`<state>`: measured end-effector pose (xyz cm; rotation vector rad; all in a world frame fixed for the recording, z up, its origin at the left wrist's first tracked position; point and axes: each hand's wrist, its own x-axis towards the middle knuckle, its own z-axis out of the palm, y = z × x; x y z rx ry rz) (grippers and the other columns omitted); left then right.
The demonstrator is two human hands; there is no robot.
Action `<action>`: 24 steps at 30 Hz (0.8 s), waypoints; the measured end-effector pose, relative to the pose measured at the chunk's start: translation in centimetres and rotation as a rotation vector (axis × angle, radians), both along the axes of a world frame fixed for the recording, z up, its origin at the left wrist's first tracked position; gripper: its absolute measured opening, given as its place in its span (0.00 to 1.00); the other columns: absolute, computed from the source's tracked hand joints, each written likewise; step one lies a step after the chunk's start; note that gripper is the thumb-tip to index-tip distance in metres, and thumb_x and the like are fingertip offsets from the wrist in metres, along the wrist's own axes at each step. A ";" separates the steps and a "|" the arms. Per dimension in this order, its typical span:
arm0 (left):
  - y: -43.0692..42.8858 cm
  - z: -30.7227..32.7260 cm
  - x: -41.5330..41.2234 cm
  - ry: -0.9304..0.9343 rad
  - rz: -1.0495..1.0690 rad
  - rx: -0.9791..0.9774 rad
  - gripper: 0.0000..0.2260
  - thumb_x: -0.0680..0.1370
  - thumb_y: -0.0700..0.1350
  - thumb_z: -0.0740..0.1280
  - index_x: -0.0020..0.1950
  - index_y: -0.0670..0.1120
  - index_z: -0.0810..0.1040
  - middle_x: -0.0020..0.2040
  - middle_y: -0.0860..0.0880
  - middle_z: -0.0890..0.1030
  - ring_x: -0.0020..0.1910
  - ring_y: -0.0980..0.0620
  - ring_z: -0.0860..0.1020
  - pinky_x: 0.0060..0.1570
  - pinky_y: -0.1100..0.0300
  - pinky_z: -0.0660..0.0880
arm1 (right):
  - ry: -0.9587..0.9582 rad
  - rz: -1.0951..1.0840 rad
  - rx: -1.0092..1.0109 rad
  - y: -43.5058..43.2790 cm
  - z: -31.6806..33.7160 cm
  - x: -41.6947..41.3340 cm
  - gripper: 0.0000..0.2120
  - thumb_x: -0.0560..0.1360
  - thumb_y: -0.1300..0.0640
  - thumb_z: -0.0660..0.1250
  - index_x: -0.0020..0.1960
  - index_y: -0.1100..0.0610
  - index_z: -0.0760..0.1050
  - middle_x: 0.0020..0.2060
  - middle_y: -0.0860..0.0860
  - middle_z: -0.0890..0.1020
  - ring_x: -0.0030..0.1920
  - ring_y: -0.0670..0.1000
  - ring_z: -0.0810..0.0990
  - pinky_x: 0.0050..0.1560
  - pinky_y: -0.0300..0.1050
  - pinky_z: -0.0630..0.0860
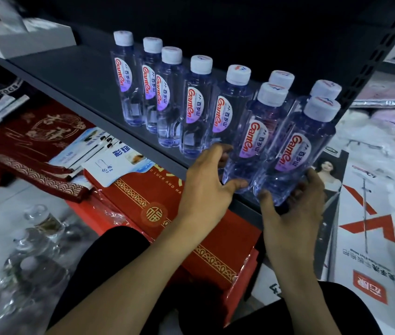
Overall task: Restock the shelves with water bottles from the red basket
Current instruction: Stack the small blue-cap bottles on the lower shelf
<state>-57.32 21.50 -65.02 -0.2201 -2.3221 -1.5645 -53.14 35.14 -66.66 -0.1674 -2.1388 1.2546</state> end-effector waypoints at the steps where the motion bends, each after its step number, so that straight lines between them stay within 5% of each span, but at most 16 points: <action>1: 0.0 0.1 -0.1 0.000 0.006 -0.009 0.25 0.69 0.46 0.78 0.63 0.55 0.72 0.54 0.59 0.75 0.54 0.62 0.76 0.55 0.56 0.79 | -0.004 0.000 -0.002 0.0 0.0 -0.1 0.34 0.73 0.54 0.73 0.73 0.46 0.59 0.62 0.43 0.69 0.63 0.49 0.73 0.61 0.54 0.75; 11: -0.2 0.6 0.1 -0.003 -0.007 -0.141 0.25 0.72 0.49 0.76 0.65 0.53 0.69 0.57 0.56 0.73 0.56 0.59 0.74 0.56 0.55 0.78 | -0.009 -0.042 -0.102 -0.8 1.0 1.0 0.33 0.73 0.55 0.73 0.72 0.46 0.60 0.63 0.46 0.69 0.64 0.46 0.73 0.62 0.53 0.75; 14: -1.8 1.2 1.0 0.041 0.019 -0.331 0.24 0.76 0.53 0.72 0.68 0.54 0.65 0.61 0.50 0.74 0.58 0.51 0.75 0.54 0.53 0.77 | 0.142 -0.087 0.010 -2.0 1.7 2.4 0.23 0.74 0.58 0.69 0.67 0.52 0.67 0.58 0.45 0.69 0.58 0.31 0.68 0.58 0.28 0.68; 16: -3.7 1.8 1.7 0.091 0.119 -0.525 0.22 0.78 0.53 0.67 0.69 0.54 0.63 0.62 0.47 0.74 0.59 0.45 0.76 0.51 0.50 0.76 | 0.170 -0.044 0.077 -3.3 2.3 3.1 0.17 0.76 0.59 0.66 0.64 0.53 0.70 0.55 0.45 0.69 0.53 0.30 0.68 0.52 0.22 0.64; 21: -9.8 3.9 4.1 0.081 0.481 -0.918 0.19 0.78 0.52 0.63 0.67 0.47 0.69 0.56 0.43 0.76 0.57 0.39 0.75 0.49 0.46 0.74 | 0.113 0.191 0.070 -8.7 3.5 3.0 0.13 0.77 0.63 0.64 0.60 0.55 0.74 0.54 0.50 0.74 0.54 0.44 0.72 0.56 0.33 0.67; 24: -13.9 4.6 7.1 0.009 0.583 -1.055 0.19 0.78 0.52 0.62 0.67 0.48 0.70 0.58 0.43 0.76 0.58 0.40 0.74 0.49 0.46 0.73 | 0.089 0.329 0.093 -13.5 3.7 2.7 0.14 0.77 0.65 0.64 0.62 0.59 0.76 0.59 0.57 0.74 0.61 0.57 0.75 0.63 0.50 0.70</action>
